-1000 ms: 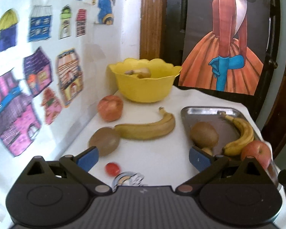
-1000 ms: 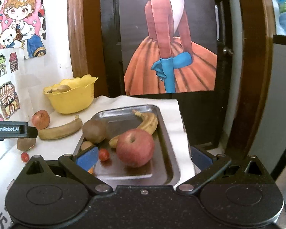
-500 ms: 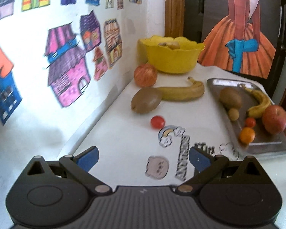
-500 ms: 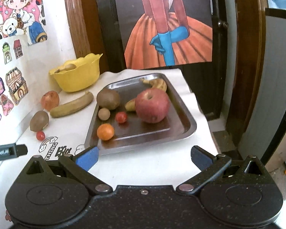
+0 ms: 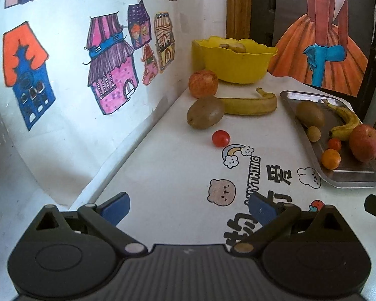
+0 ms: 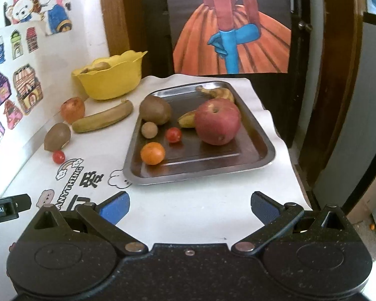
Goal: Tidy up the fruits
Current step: 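Withdraw both open tools from the tray toward the remaining fruits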
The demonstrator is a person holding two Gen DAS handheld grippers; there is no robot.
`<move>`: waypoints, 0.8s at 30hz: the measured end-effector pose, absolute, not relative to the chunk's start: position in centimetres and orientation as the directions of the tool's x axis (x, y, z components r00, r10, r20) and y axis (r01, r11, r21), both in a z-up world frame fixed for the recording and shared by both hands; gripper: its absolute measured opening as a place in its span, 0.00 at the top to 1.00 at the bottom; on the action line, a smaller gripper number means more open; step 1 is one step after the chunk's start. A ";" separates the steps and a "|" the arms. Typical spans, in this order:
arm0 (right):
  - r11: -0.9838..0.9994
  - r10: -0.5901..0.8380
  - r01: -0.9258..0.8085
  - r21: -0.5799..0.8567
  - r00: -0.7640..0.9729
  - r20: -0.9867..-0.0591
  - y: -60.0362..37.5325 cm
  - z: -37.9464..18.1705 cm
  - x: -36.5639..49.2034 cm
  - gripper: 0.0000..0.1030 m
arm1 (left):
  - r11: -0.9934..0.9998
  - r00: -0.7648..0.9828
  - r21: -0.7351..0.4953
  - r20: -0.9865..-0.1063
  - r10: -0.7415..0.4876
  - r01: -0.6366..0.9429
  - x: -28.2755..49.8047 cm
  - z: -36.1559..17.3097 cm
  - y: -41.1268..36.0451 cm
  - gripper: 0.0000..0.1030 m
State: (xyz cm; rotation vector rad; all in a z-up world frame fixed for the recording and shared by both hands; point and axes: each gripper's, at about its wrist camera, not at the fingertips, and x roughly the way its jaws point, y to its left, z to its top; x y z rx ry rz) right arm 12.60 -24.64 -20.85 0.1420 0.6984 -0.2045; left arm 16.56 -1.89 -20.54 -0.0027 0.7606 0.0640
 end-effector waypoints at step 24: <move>0.999 0.031 -0.034 0.004 0.837 -0.546 -20.1 -20.2 14.4 0.01 | 0.990 0.710 0.034 -0.694 0.123 -0.139 16.3 -21.3 0.4 0.00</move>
